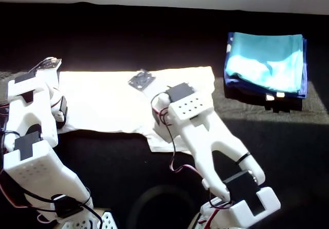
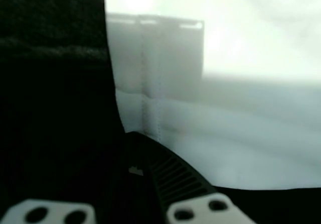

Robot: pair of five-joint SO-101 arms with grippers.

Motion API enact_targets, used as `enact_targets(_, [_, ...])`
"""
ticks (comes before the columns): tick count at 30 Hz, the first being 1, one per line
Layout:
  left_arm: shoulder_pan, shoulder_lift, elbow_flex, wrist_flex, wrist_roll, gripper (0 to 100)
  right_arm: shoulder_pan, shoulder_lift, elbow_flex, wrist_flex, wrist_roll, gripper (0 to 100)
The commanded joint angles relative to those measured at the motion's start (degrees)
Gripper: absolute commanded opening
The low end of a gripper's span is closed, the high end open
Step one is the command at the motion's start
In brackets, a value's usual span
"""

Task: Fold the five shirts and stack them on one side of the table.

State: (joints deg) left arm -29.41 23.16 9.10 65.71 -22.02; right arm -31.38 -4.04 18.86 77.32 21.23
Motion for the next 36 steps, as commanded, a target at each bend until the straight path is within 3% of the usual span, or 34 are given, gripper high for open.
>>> enact_targets(1, [0.4,0.2,0.3,-1.6,0.4,1,10.8,-2.9,2.9,-8.0,-0.3,3.7])
enact_targets(7, [0.4,0.2,0.3,-1.6,0.4,1,17.5,4.1,5.9,-21.8,-0.5,0.7])
enact_targets(17, [0.4,0.2,0.4,-1.6,0.4,1,25.5,27.3,-13.3,-22.1,-0.5,0.7])
enact_targets(27, [0.4,0.2,0.4,-1.6,0.4,1,26.6,29.1,-30.5,-1.9,-0.5,0.7])
enact_targets(36, [0.4,0.2,0.4,-1.6,0.4,1,22.9,25.0,-48.8,20.2,-0.2,0.7])
